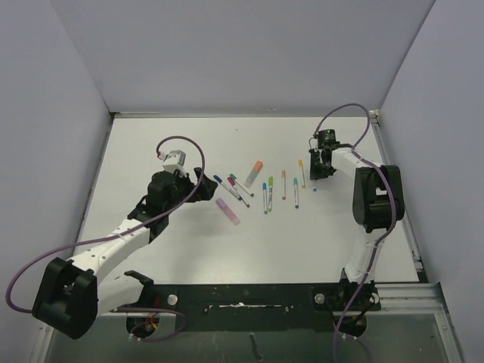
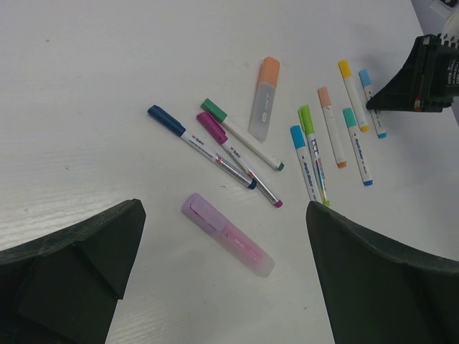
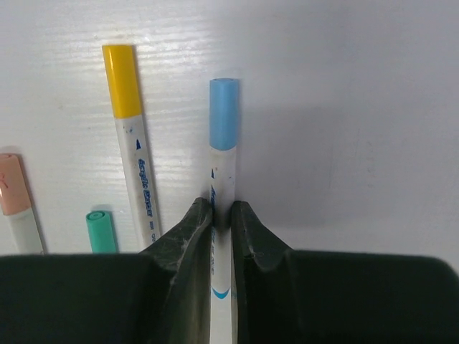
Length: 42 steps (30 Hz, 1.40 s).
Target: Open the pen caps
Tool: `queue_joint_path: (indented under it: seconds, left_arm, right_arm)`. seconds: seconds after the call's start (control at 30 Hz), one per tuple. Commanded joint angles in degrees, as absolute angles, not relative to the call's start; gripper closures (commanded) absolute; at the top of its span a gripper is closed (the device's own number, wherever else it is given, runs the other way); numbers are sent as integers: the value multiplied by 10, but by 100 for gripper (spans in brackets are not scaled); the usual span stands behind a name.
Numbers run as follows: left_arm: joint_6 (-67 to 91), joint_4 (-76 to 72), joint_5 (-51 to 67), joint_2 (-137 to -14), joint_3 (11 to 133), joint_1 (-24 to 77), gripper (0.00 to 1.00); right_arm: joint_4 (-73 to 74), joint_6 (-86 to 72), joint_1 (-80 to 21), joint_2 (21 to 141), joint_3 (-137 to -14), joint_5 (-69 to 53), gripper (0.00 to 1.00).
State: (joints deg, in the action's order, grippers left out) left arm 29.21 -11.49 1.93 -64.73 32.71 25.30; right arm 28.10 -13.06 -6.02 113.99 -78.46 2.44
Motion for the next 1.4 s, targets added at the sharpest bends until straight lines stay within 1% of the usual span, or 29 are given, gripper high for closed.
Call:
queue_joint_path:
  seconds: [0.0, 0.13, 0.2, 0.33, 0.43, 0.57, 0.73, 1.07, 1.2, 1.27, 1.37]
  left_arm:
    - [333, -166, 47, -653, 337, 250, 2]
    - [386, -200, 72, -679, 337, 251, 3]
    - [415, -228, 90, -695, 334, 252, 2]
    - [462, -296, 128, -726, 325, 256, 3]
    - [482, -334, 146, -752, 325, 259, 5]
    - [494, -371, 157, -775, 328, 267, 7]
    - [495, -393, 152, -792, 333, 283, 11]
    - [487, -404, 132, -810, 339, 308, 18]
    - [488, -412, 130, -808, 330, 308, 26]
    - [486, -414, 128, -805, 328, 307, 32]
    - [485, -414, 126, -802, 327, 308, 39]
  right_arm:
    - [210, -114, -76, 1050, -723, 28, 100]
    - [166, -79, -149, 946, -677, 51, 100]
    - [148, -70, -189, 897, -654, 44, 100]
    - [87, -79, -261, 824, -579, -2, 100]
    - [50, -93, -293, 798, -546, -46, 100]
    - [42, -99, -338, 802, -541, -69, 100]
    - [31, -107, -392, 820, -544, -56, 100]
    - [10, -115, -446, 849, -563, -56, 100]
    - [8, -115, -460, 859, -570, -54, 100]
    - [5, -116, -466, 861, -572, -54, 100]
    - [0, -117, -471, 861, -573, -49, 100]
